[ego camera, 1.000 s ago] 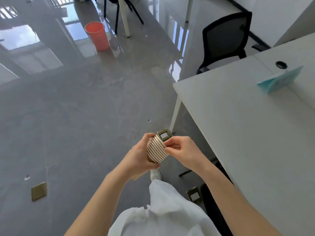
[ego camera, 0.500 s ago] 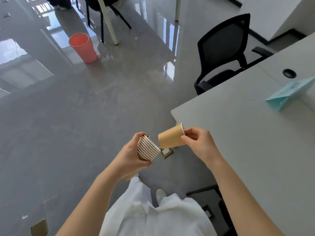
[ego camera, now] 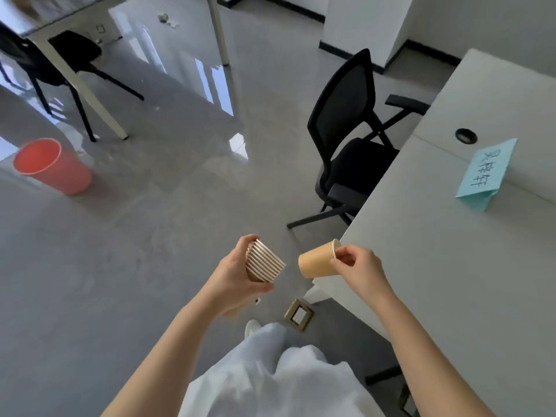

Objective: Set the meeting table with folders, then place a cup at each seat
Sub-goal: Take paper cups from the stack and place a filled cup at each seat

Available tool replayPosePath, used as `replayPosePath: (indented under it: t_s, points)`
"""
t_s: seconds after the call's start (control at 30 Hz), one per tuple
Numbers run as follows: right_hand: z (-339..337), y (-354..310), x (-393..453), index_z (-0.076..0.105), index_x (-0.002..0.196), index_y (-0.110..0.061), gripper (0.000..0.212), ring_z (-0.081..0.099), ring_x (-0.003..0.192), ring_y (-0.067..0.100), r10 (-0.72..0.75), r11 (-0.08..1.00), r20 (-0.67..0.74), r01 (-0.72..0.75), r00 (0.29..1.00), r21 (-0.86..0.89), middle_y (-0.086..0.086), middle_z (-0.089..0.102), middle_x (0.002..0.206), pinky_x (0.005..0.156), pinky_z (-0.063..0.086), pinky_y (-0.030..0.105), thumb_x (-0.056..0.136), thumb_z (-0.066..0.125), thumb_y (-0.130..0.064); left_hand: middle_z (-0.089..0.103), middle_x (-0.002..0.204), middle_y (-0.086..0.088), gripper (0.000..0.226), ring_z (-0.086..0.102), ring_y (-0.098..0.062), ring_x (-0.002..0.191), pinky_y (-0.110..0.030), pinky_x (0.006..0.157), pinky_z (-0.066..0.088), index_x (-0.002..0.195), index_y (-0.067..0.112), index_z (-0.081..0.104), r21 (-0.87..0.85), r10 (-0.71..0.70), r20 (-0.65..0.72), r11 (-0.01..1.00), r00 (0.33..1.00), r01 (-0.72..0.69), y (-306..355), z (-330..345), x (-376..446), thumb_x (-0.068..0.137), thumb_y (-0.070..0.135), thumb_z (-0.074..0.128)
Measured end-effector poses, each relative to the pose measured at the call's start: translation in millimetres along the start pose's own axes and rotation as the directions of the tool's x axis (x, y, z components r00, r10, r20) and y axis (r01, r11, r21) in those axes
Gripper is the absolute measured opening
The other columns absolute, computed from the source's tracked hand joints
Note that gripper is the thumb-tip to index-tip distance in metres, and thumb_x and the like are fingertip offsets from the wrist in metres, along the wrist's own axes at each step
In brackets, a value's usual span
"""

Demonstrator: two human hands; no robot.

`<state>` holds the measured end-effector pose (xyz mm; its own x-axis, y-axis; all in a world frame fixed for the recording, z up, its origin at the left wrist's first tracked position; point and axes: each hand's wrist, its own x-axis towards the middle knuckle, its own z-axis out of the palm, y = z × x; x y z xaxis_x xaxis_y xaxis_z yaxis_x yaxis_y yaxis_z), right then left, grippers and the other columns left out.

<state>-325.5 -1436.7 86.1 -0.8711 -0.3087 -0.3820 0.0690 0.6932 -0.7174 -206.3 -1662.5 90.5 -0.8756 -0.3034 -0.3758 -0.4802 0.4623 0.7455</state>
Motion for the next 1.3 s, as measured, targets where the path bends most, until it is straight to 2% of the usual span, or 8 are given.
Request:
replayPosePath:
  t_s: [0.1, 0.2, 0.37, 0.5, 0.77, 0.97, 1.2, 1.3]
  points:
    - [4.5, -20.3, 28.2, 0.068, 0.093, -0.012, 0.009, 0.062, 0.083, 0.015, 0.047, 0.999, -0.073, -0.047, 0.996, 0.010, -0.003, 0.068, 0.084, 0.065, 0.043, 0.016, 0.084, 0.065, -0.015, 0.053, 0.098, 0.011, 0.084, 0.054, -0.004, 0.084, -0.017, 0.069, 0.045, 0.130, 0.037, 0.036, -0.004, 0.042, 0.064, 0.999, 0.997, -0.042, 9.4, -26.1, 50.6, 0.063, 0.024, 0.085]
    - [1.1, -27.5, 48.6, 0.068, 0.095, -0.014, 0.012, 0.062, 0.085, 0.015, 0.135, 0.988, -0.100, -0.127, 0.986, 0.088, -0.004, 0.067, 0.087, 0.074, 0.048, 0.024, 0.084, 0.067, -0.016, 0.055, 0.099, 0.008, 0.082, 0.057, -0.009, 0.085, -0.028, 0.074, 0.054, 0.127, 0.038, 0.037, -0.068, 0.074, 0.122, 0.995, 0.990, -0.066, 22.7, -37.0, 94.5, 0.063, 0.023, 0.086]
    - [-12.3, -23.5, 88.9, 0.069, 0.097, -0.013, 0.015, 0.063, 0.087, 0.016, 0.245, 0.961, -0.233, -0.205, 0.941, 0.183, -0.001, 0.069, 0.091, 0.072, 0.044, 0.023, 0.083, 0.068, -0.017, 0.056, 0.100, 0.005, 0.081, 0.058, -0.008, 0.083, -0.024, 0.071, 0.054, 0.128, 0.037, 0.038, -0.067, 0.128, 0.209, 0.991, 0.969, -0.116, 48.0, -42.5, 163.1, 0.064, 0.023, 0.086]
    - [-39.5, -19.9, 137.0, 0.069, 0.094, -0.015, 0.011, 0.064, 0.087, 0.018, 0.319, 0.936, -0.293, -0.249, 0.901, 0.250, 0.000, 0.069, 0.089, 0.074, 0.048, 0.027, 0.082, 0.068, -0.015, 0.056, 0.099, 0.005, 0.081, 0.061, -0.015, 0.085, -0.035, 0.075, 0.058, 0.127, 0.038, 0.036, -0.064, 0.161, 0.243, 0.987, 0.956, -0.150, 79.8, -44.2, 223.8, 0.065, 0.023, 0.085]
    - [-122.0, -5.1, 238.5, 0.064, 0.088, -0.009, 0.006, 0.061, 0.078, 0.029, 0.279, 0.939, -0.498, -0.342, 0.821, -0.038, 0.009, 0.068, 0.084, 0.065, 0.044, 0.029, 0.083, 0.062, -0.010, 0.057, 0.099, 0.008, 0.081, 0.062, -0.012, 0.085, -0.037, 0.075, 0.058, 0.127, 0.041, 0.034, 0.002, 0.222, 0.356, 0.971, 0.908, -0.238, 140.8, -44.1, 311.4, 0.065, 0.027, 0.084]
    - [-139.4, 13.3, 293.8, 0.057, 0.085, -0.005, 0.007, 0.058, 0.080, 0.035, 0.275, 0.806, -0.556, -0.504, 0.784, -0.312, 0.016, 0.060, 0.087, 0.059, 0.041, 0.031, 0.083, 0.051, -0.002, 0.059, 0.099, 0.007, 0.082, 0.062, -0.011, 0.084, -0.033, 0.075, 0.057, 0.129, 0.041, 0.034, 0.028, 0.225, 0.402, 0.966, 0.888, -0.257, 158.3, -40.9, 353.5, 0.066, 0.023, 0.083]
    - [-130.3, 25.5, 304.5, 0.060, 0.107, -0.003, 0.022, 0.051, 0.107, 0.036, 0.367, 0.692, -0.521, -0.601, 0.771, -0.401, 0.017, 0.063, 0.104, 0.072, 0.049, 0.038, 0.090, 0.046, -0.005, 0.059, 0.099, 0.008, 0.084, 0.061, -0.009, 0.083, -0.028, 0.070, 0.056, 0.129, 0.042, 0.035, 0.044, 0.242, 0.452, 0.955, 0.859, -0.292, 167.7, -43.0, 383.3, 0.063, 0.025, 0.085]
    - [-129.6, 15.3, 302.5, 0.060, 0.100, -0.001, 0.016, 0.051, 0.103, 0.039, 0.321, 0.720, -0.593, -0.597, 0.738, -0.354, 0.019, 0.064, 0.101, 0.070, 0.048, 0.040, 0.088, 0.052, -0.008, 0.058, 0.100, 0.007, 0.086, 0.062, -0.009, 0.083, -0.024, 0.068, 0.056, 0.129, 0.042, 0.035, 0.036, 0.258, 0.464, 0.950, 0.848, -0.309, 174.9, -48.7, 395.3, 0.062, 0.025, 0.085]
